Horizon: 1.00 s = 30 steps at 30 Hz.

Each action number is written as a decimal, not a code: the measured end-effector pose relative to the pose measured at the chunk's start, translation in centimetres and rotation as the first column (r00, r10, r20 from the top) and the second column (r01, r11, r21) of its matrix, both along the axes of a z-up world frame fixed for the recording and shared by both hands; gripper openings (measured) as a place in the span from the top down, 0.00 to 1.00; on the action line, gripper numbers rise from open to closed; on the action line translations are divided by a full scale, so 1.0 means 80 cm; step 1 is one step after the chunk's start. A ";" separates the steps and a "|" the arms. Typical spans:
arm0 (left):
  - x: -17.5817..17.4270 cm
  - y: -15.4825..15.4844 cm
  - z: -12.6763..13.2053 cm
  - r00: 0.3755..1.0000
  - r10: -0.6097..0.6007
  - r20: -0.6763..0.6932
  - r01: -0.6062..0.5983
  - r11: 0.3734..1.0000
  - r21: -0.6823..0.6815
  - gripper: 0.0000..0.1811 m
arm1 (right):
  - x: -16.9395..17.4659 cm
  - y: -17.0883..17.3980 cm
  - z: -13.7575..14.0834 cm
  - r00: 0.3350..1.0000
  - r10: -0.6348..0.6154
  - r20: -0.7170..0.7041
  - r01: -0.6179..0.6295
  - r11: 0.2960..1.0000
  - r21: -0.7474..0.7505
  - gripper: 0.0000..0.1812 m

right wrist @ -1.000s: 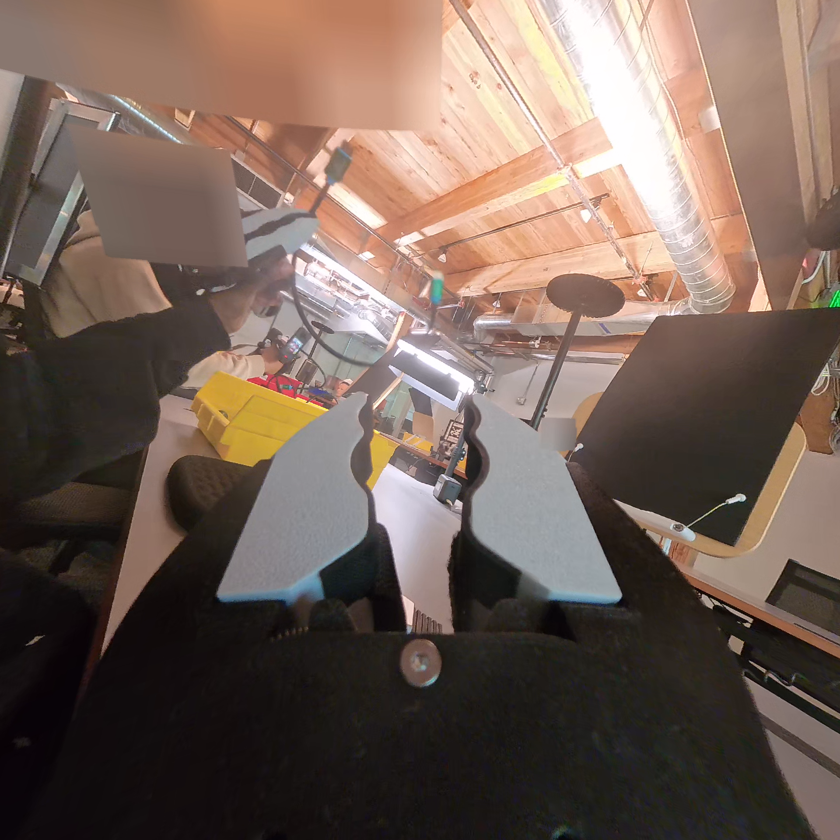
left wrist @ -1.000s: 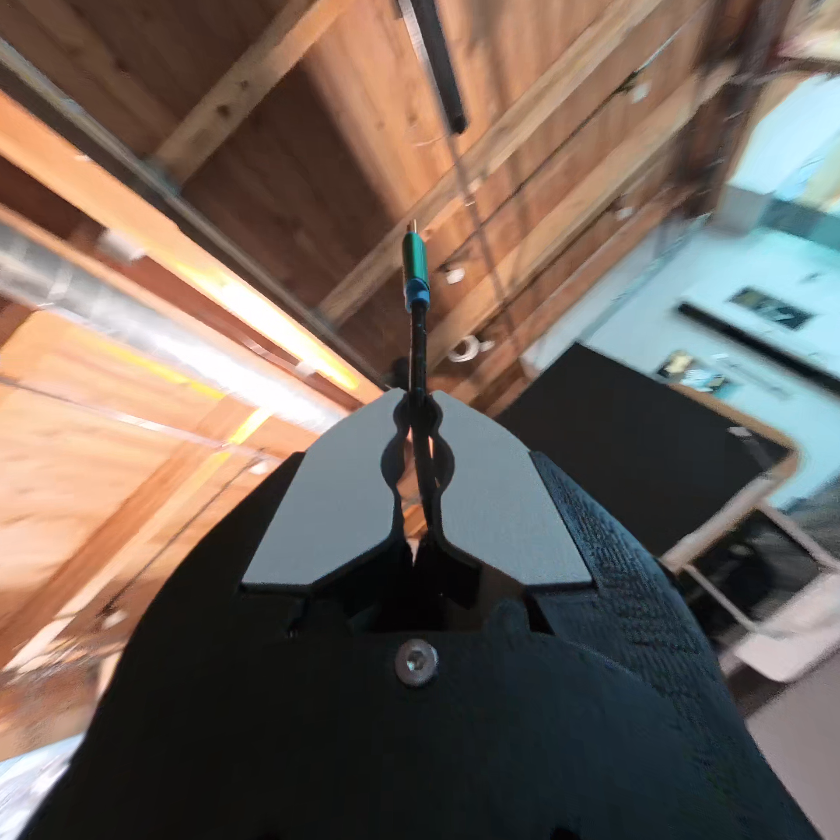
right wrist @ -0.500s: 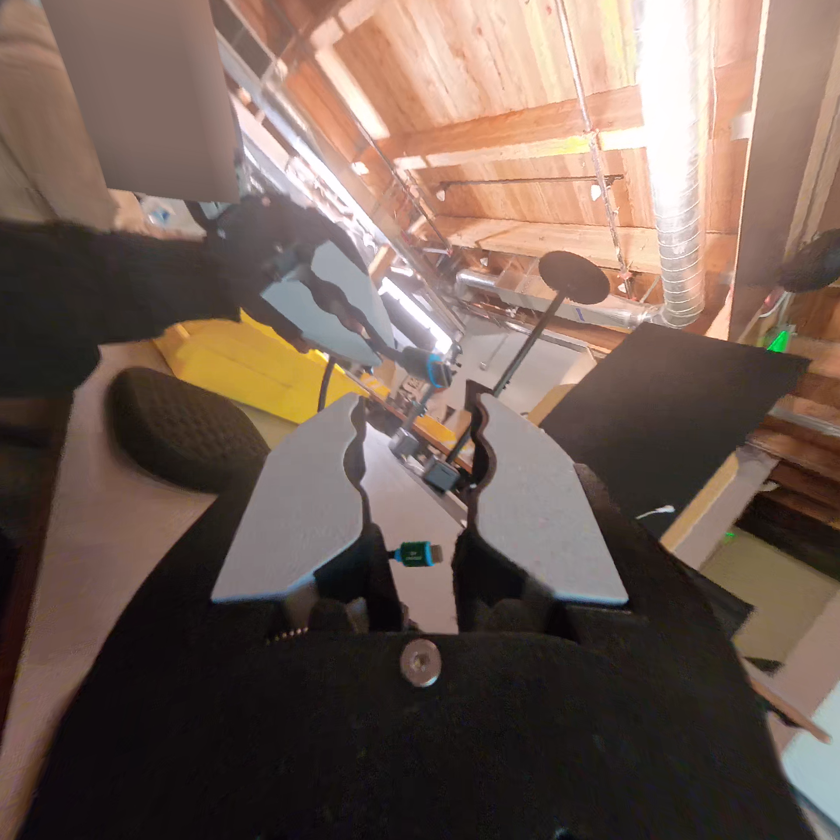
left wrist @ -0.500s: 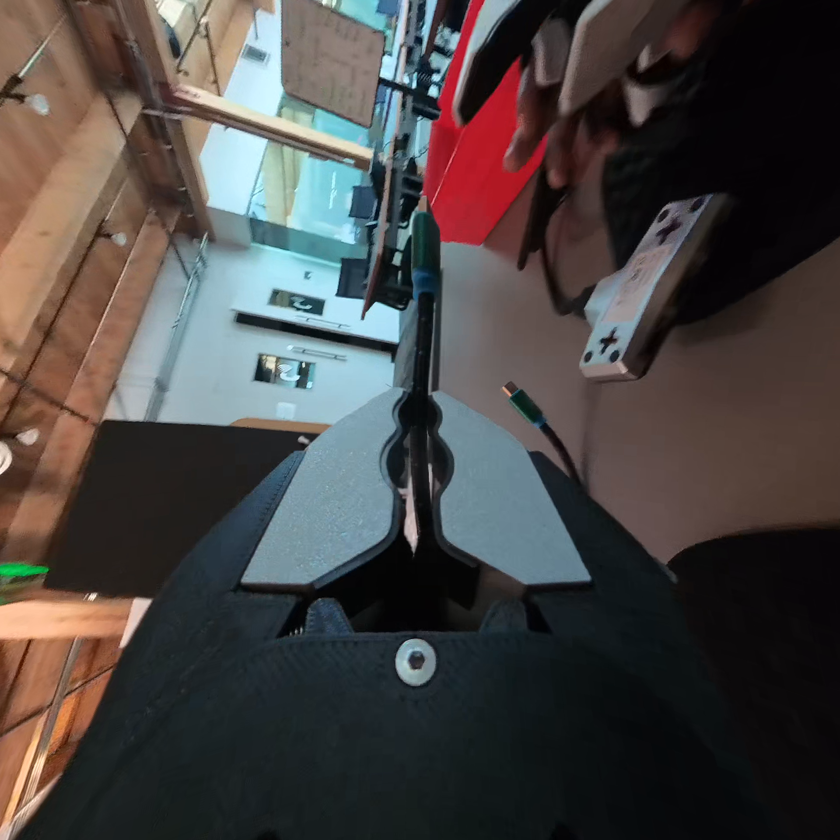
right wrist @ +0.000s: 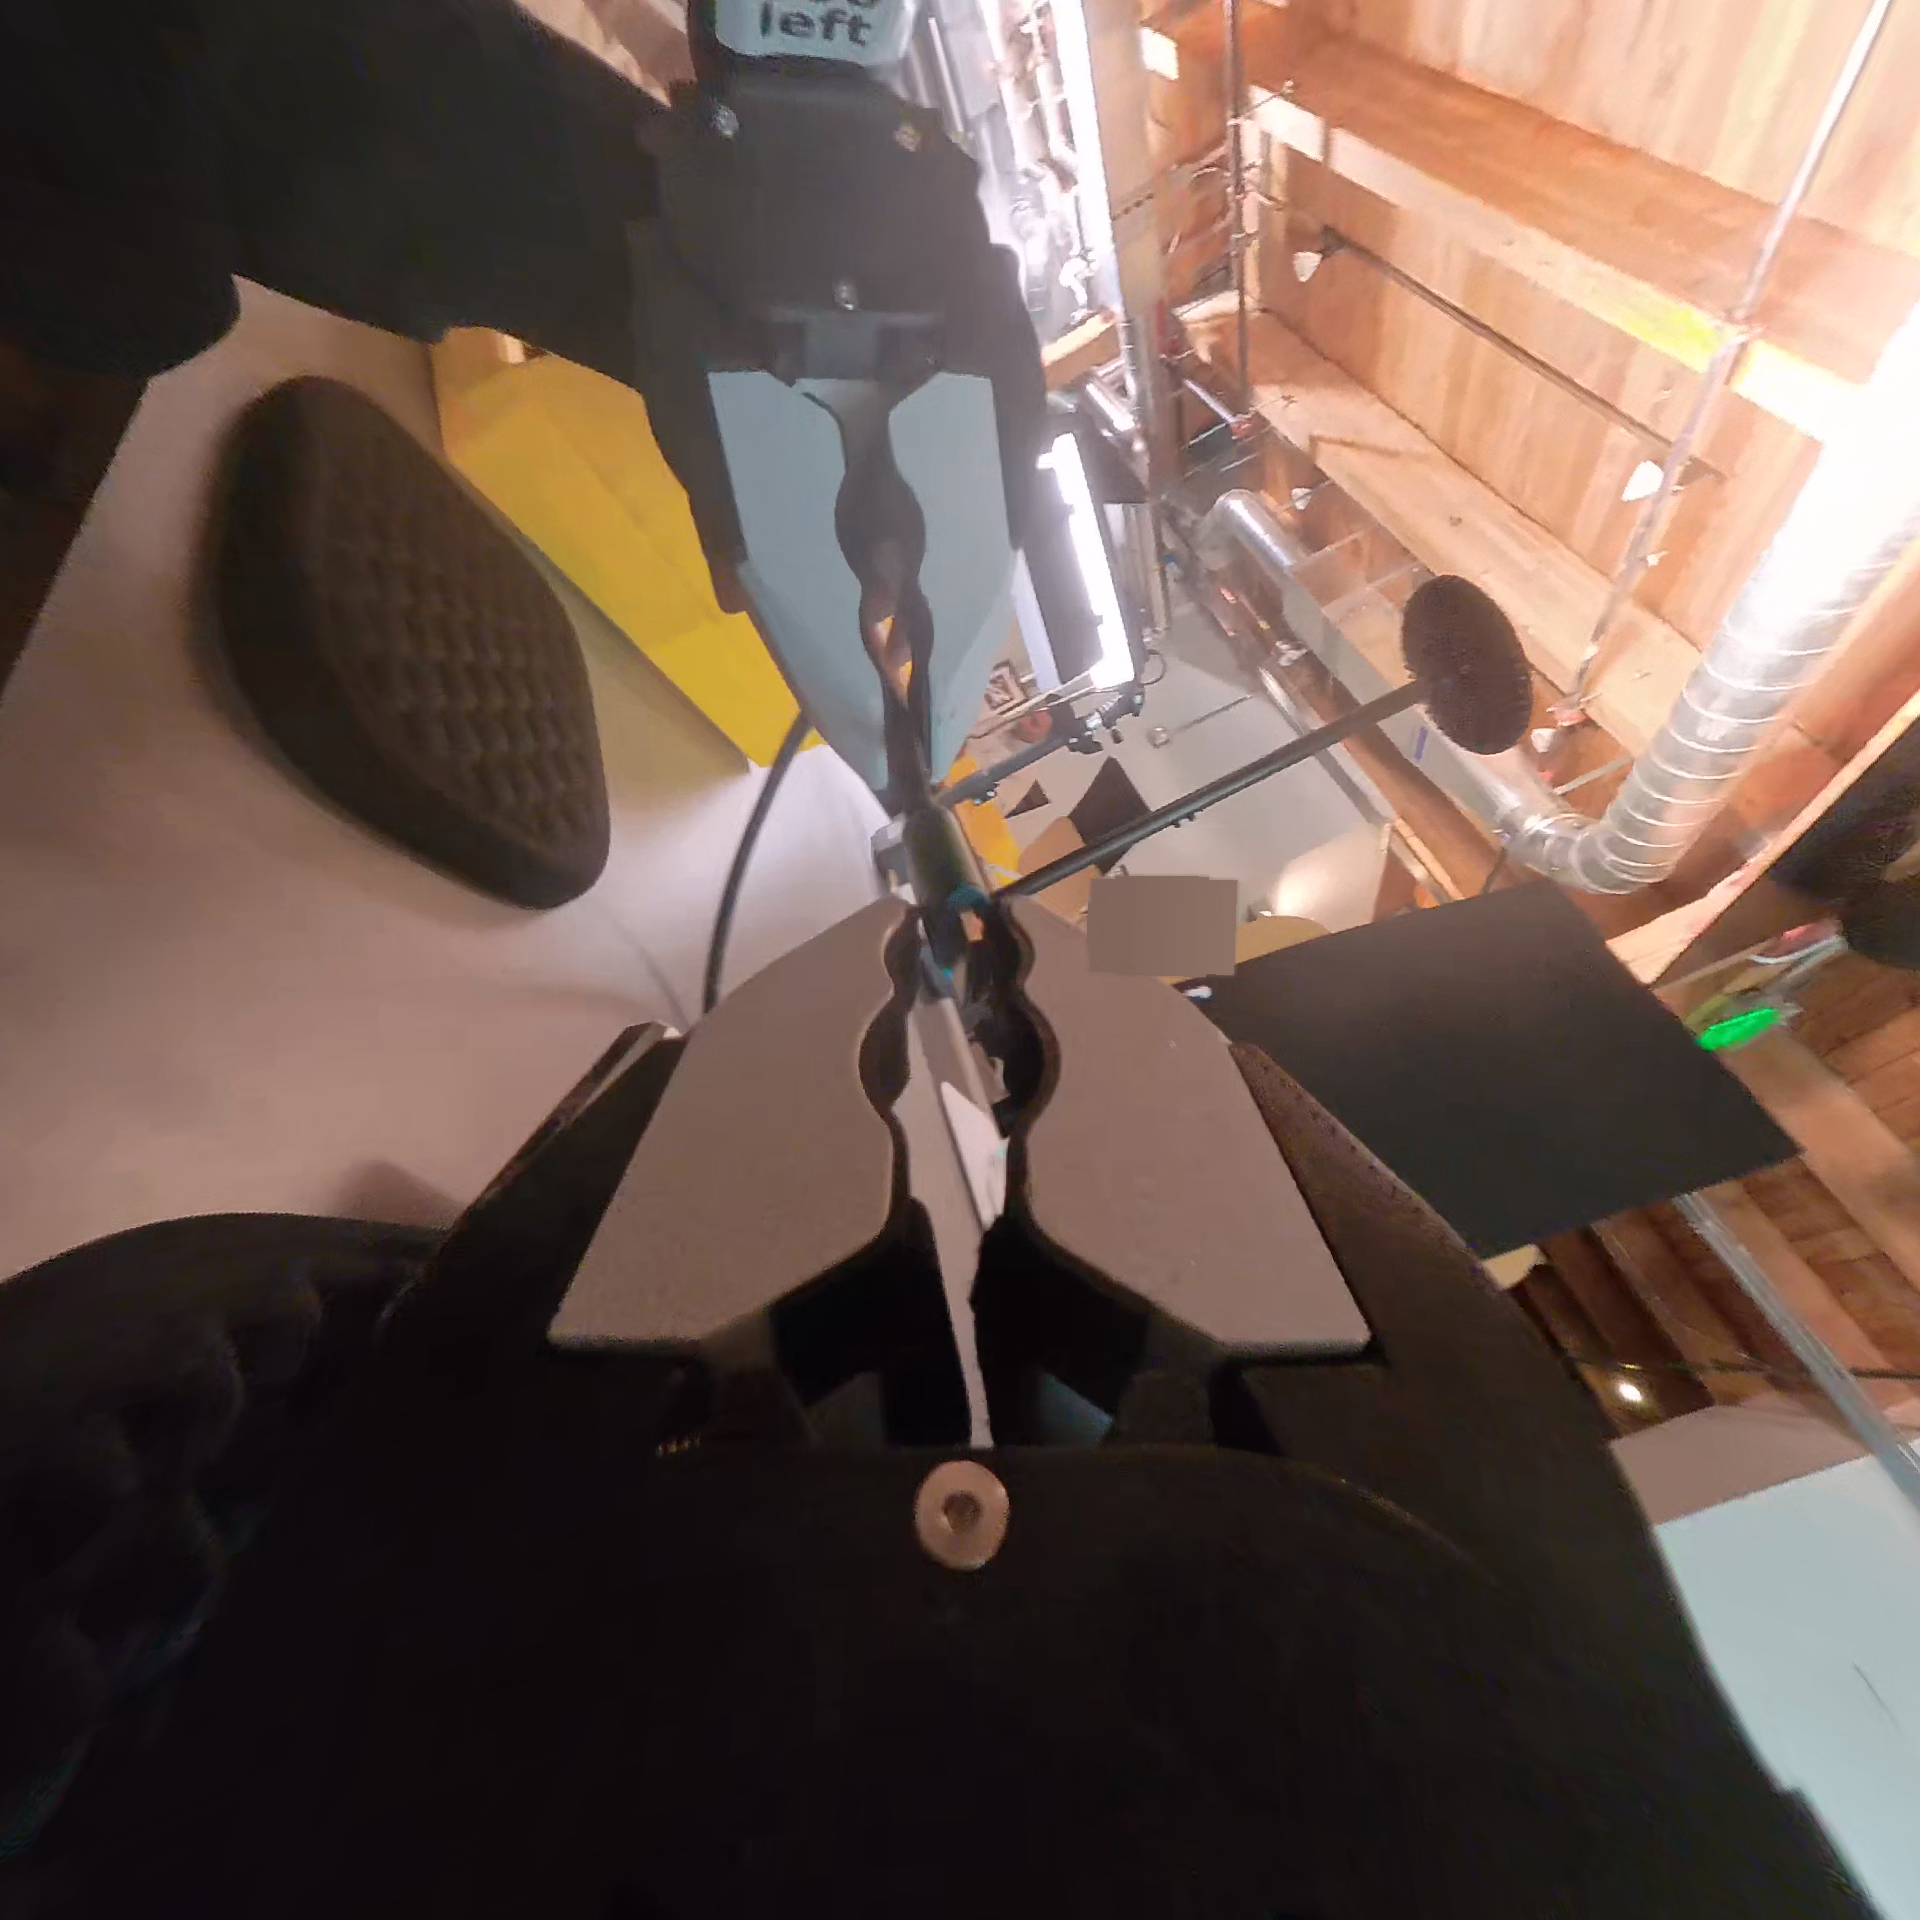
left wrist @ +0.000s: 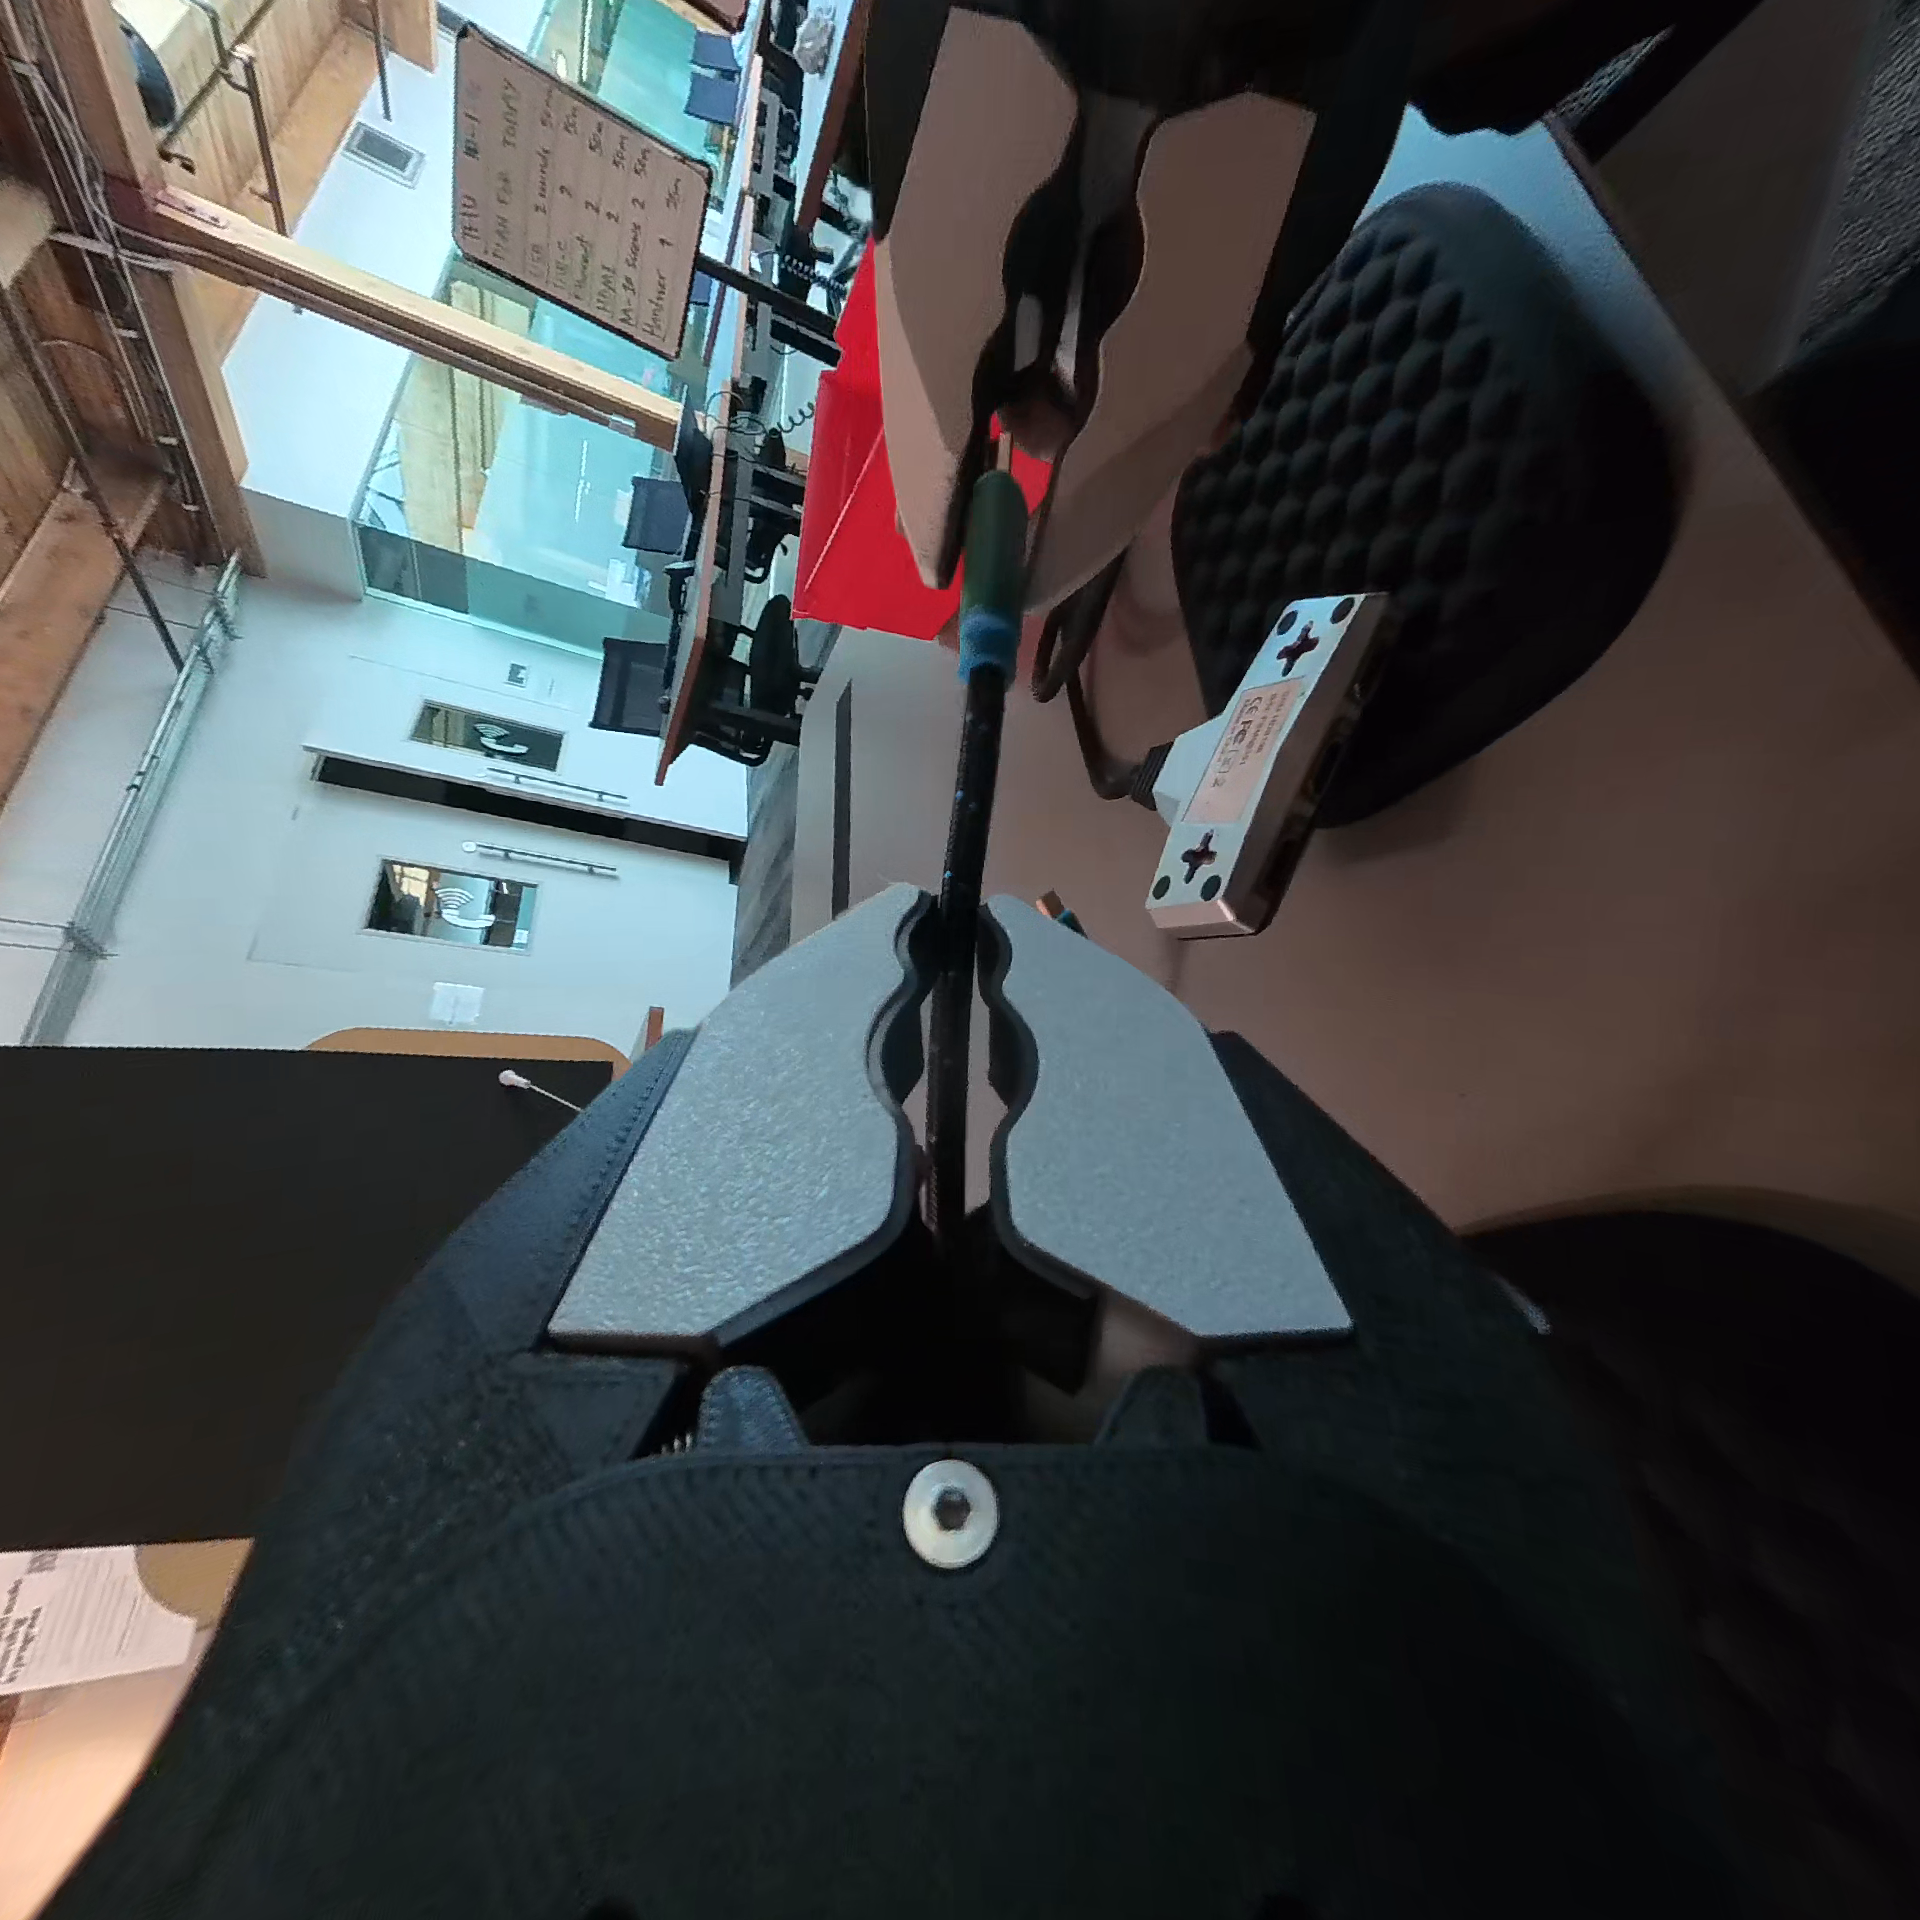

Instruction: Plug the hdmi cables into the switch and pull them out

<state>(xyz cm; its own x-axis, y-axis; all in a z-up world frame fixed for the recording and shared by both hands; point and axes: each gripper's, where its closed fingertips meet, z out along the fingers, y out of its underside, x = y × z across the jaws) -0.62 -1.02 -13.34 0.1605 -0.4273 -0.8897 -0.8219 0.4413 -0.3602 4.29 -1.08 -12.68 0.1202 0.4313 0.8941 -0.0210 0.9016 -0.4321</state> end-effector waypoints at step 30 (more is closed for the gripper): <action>0.061 -0.032 0.067 0.249 0.073 0.966 0.881 0.397 -0.257 0.72 | -0.010 -0.022 0.064 0.997 0.066 -0.038 -0.040 0.874 0.484 0.93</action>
